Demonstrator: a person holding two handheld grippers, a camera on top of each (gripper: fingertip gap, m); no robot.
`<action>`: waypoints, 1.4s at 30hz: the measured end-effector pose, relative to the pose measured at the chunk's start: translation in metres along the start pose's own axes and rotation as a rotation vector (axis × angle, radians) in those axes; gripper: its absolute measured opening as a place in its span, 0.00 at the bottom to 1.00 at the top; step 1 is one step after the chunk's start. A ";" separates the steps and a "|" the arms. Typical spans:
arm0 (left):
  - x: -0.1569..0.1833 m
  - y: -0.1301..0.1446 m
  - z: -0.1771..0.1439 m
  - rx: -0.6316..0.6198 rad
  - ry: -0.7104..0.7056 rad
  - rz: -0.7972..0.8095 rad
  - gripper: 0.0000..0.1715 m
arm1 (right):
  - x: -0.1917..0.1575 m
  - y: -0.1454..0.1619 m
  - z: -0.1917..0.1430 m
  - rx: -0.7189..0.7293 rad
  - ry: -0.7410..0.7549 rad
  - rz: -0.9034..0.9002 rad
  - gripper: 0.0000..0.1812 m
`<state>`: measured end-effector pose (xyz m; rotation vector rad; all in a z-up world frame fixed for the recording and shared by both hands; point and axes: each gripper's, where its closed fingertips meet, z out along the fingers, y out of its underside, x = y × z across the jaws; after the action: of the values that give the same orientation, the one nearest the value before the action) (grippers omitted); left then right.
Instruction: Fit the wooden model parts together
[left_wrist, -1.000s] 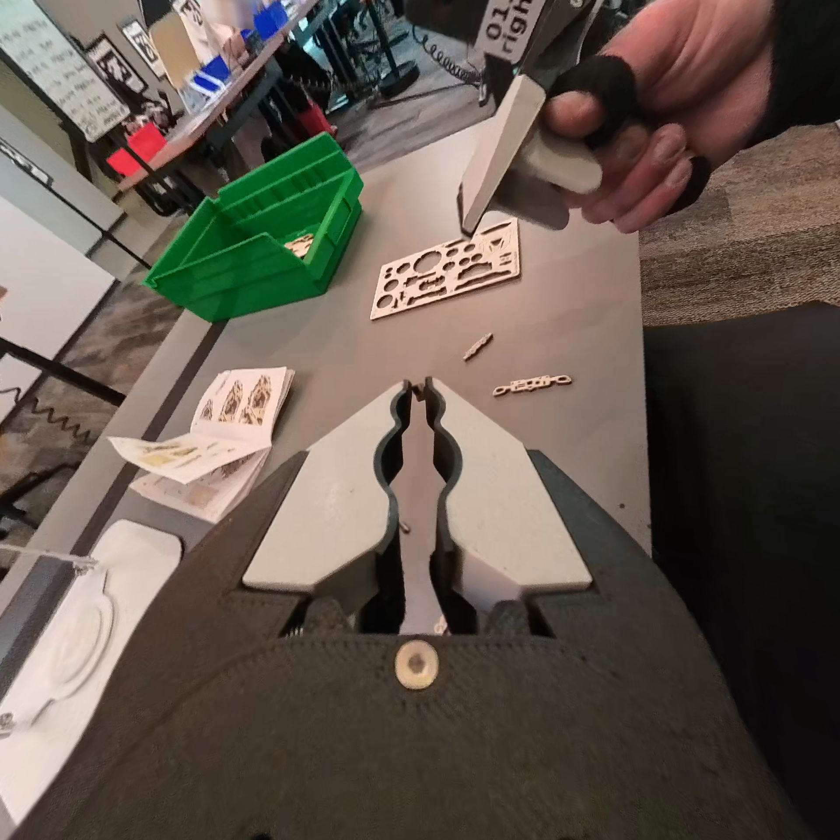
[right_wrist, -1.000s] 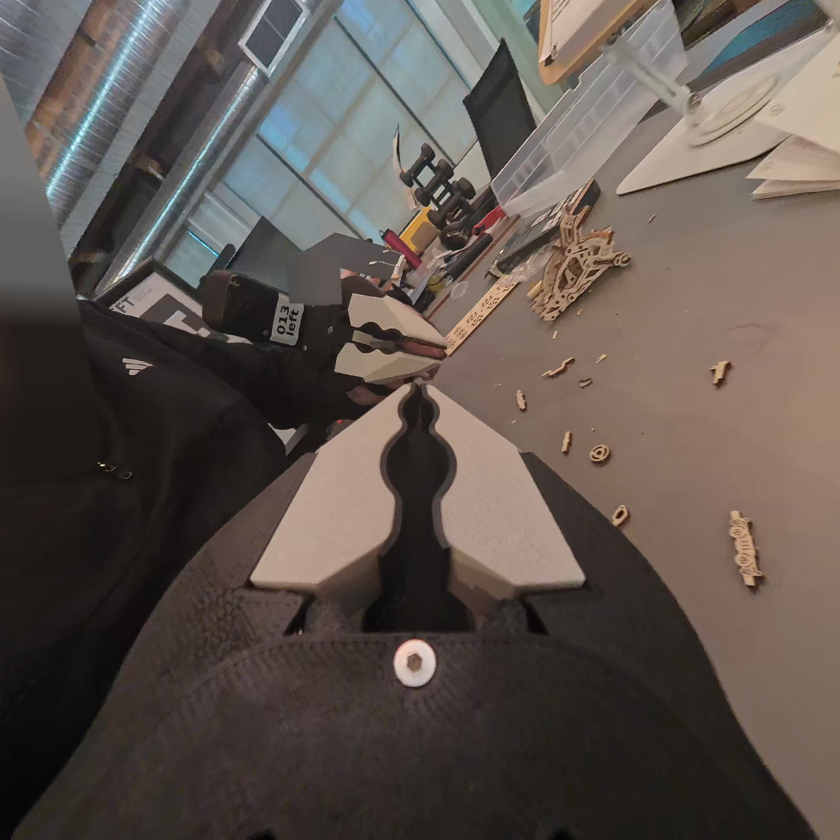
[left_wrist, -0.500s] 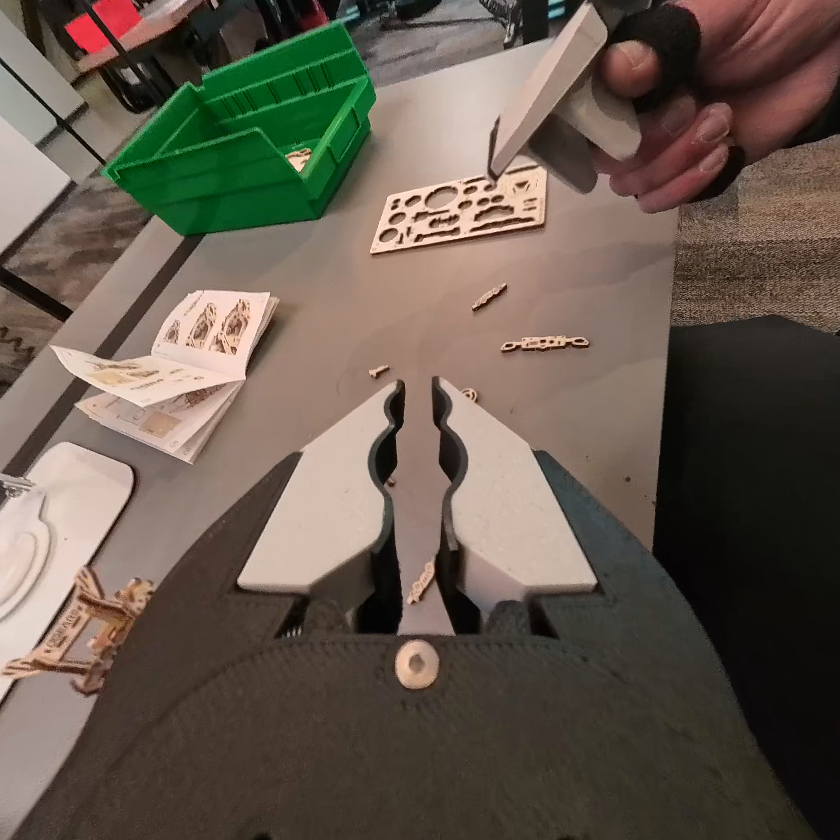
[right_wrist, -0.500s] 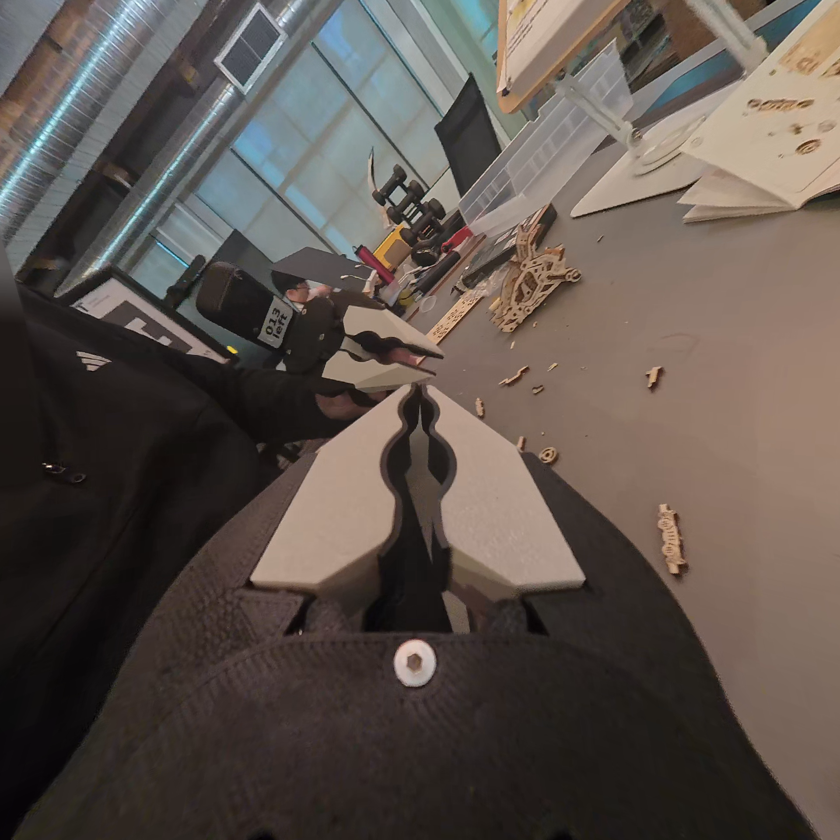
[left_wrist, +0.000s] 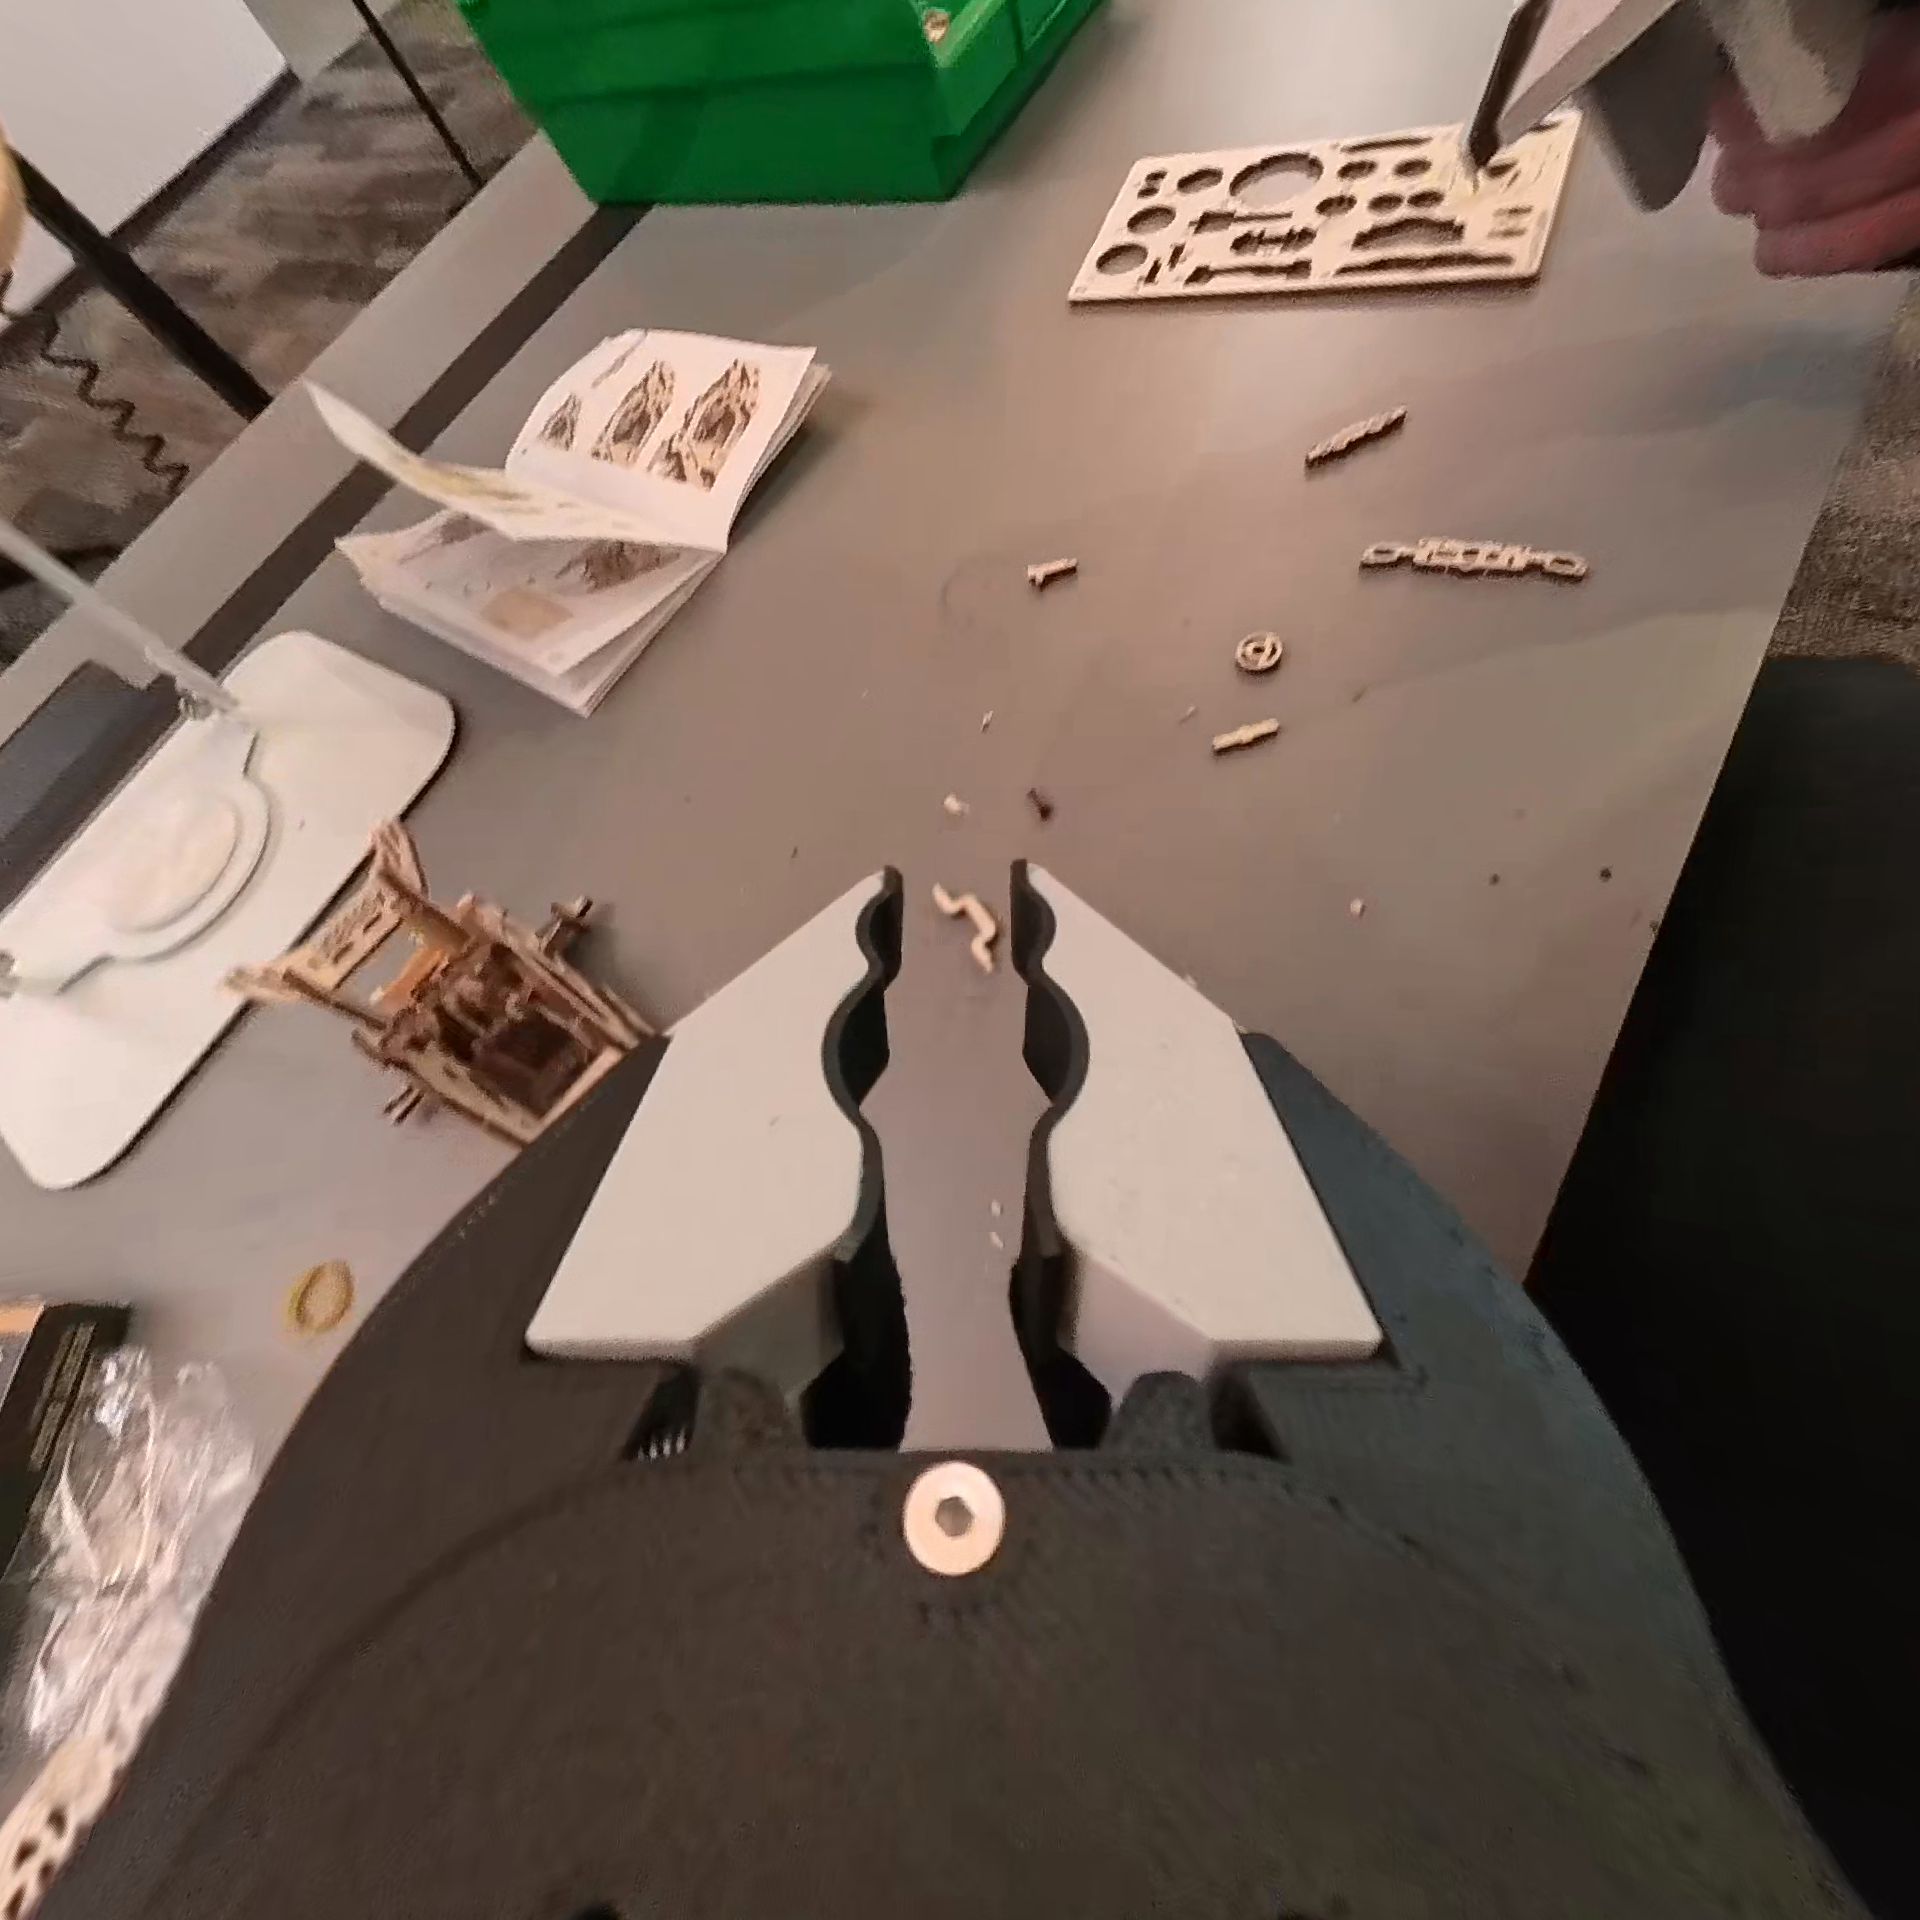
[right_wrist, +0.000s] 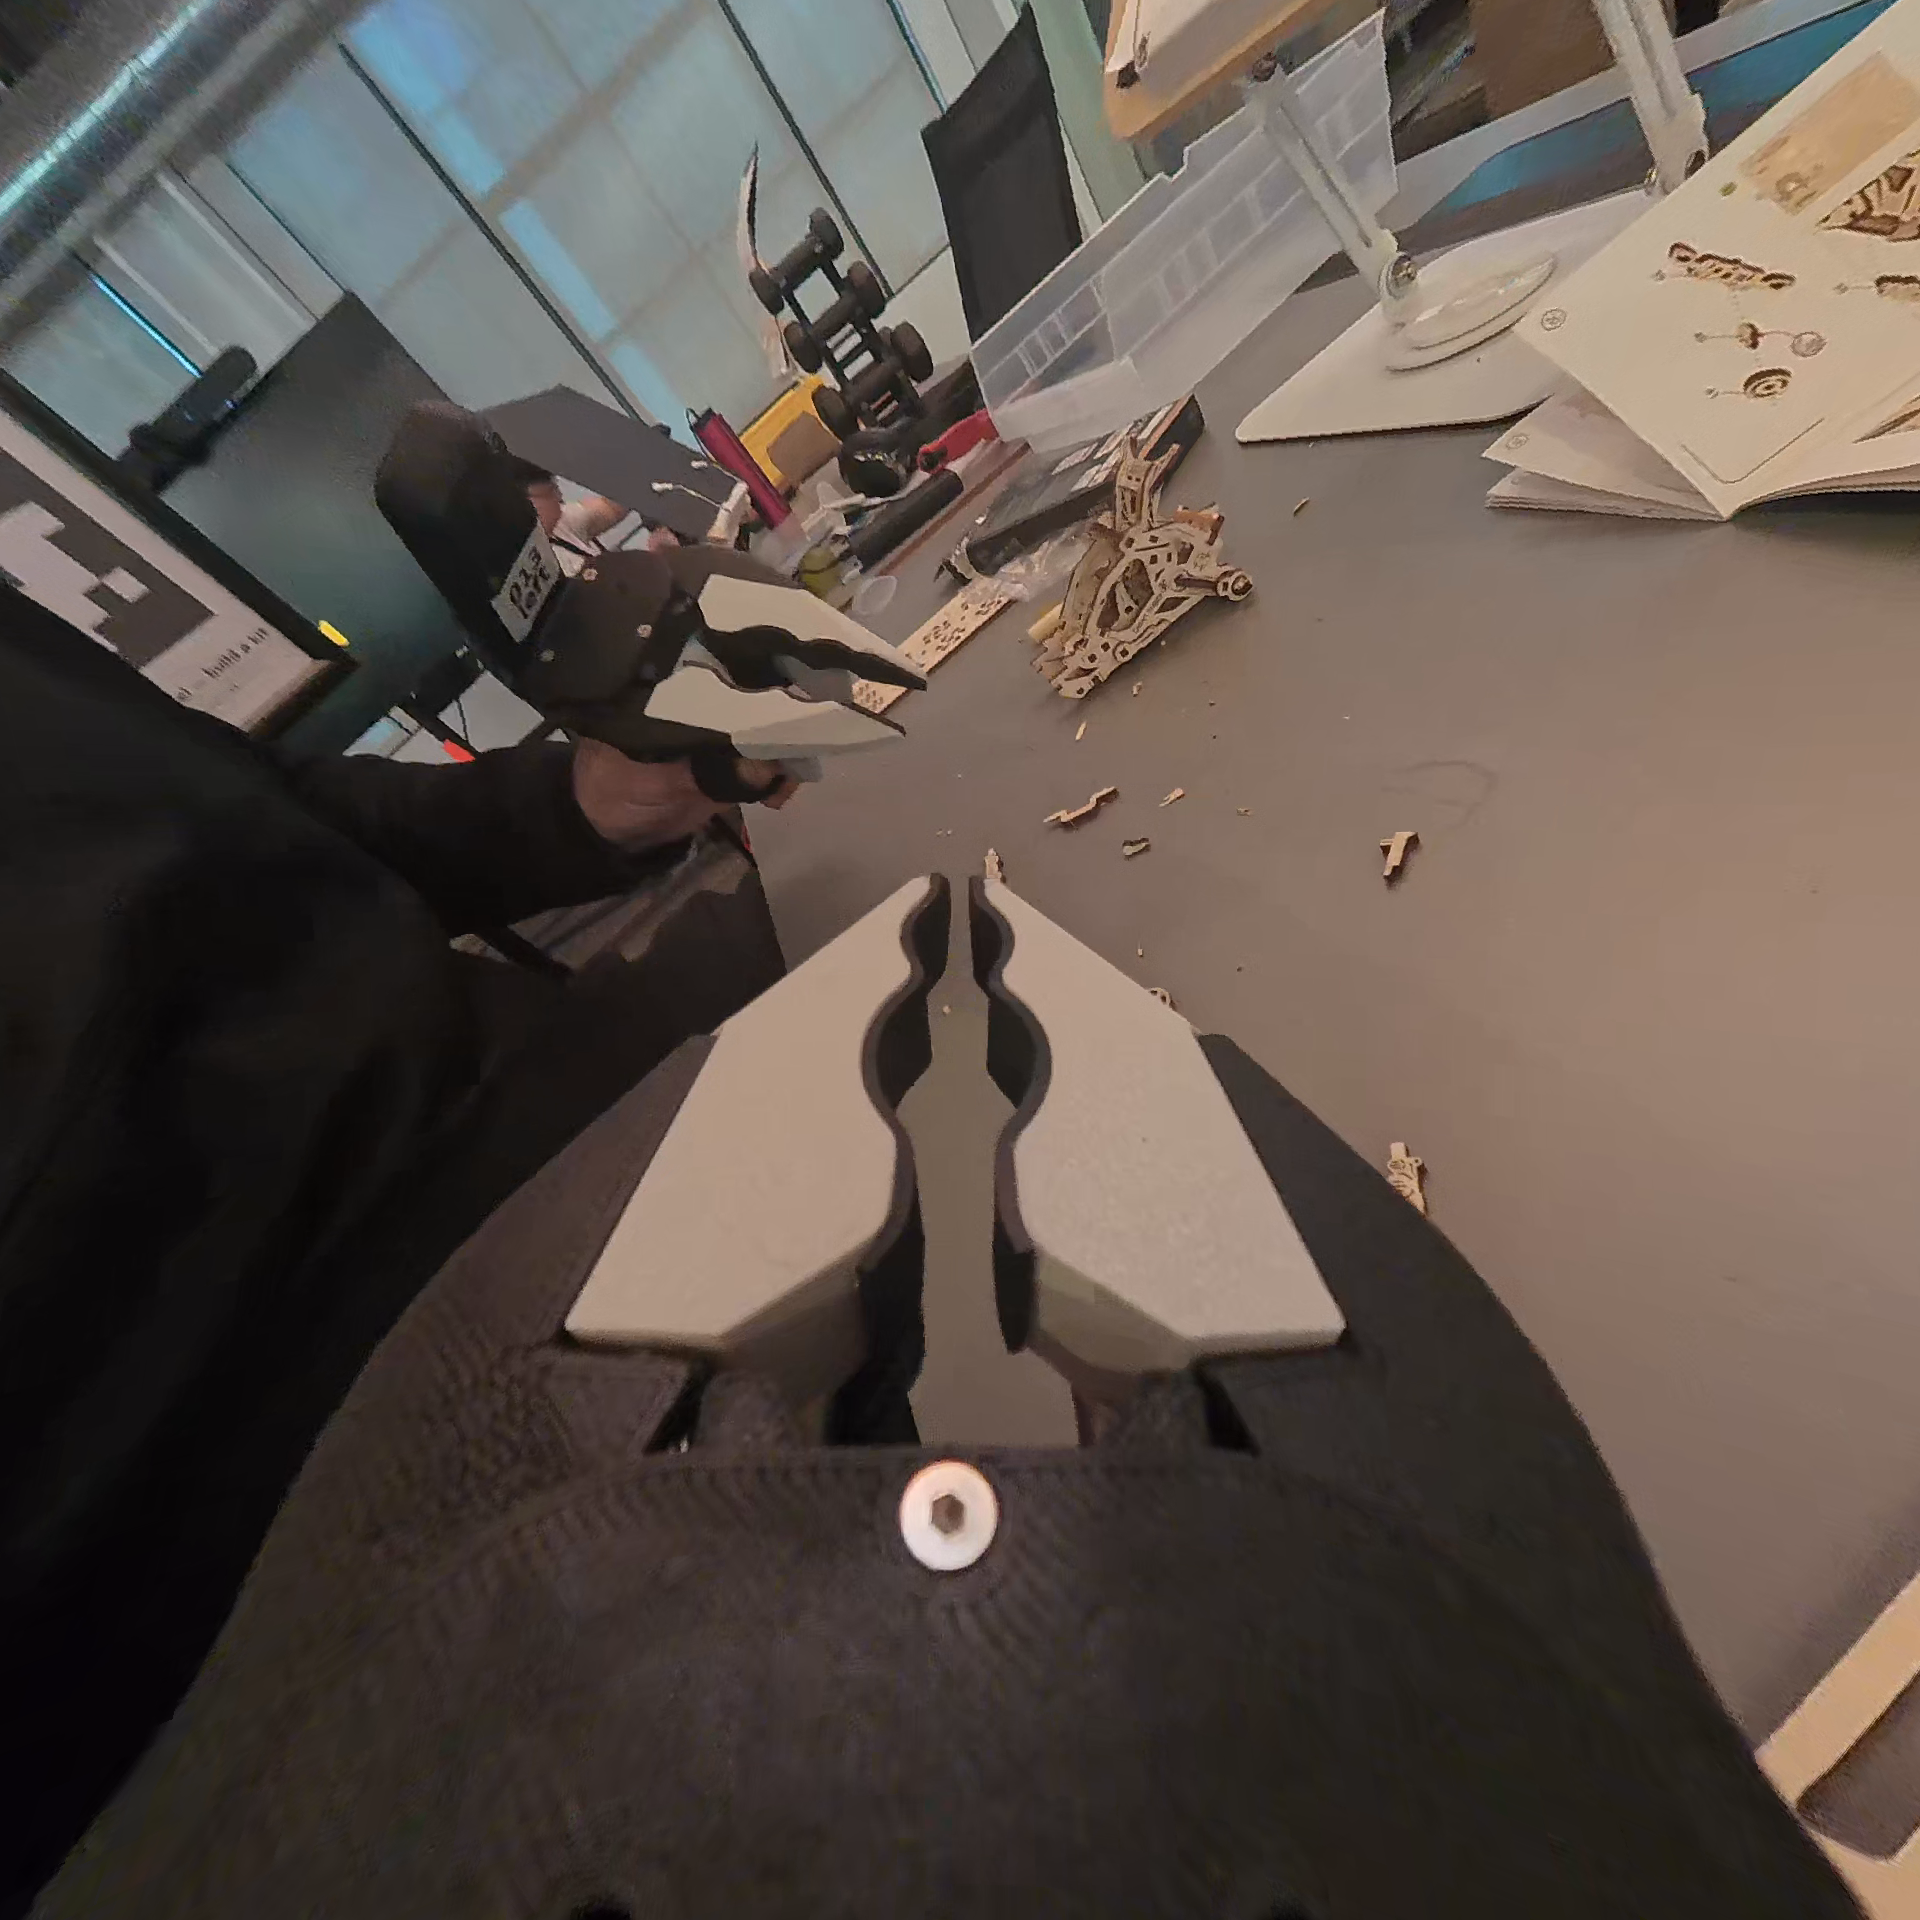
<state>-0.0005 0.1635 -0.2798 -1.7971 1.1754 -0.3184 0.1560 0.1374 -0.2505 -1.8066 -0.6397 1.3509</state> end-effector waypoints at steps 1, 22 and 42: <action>-0.001 0.005 -0.003 -0.012 -0.002 -0.005 0.11 | 0.000 0.001 0.000 -0.004 0.013 -0.015 0.01; -0.018 0.066 -0.054 -0.180 -0.141 -0.075 0.11 | 0.006 0.018 -0.028 -0.060 0.201 -0.137 0.11; -0.025 0.087 -0.064 -0.148 -0.192 -0.216 0.15 | 0.006 0.053 0.027 -0.423 0.403 -0.378 0.10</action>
<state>-0.1041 0.1390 -0.3099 -2.0408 0.8919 -0.1808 0.1296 0.1194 -0.3005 -2.0731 -1.0311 0.6044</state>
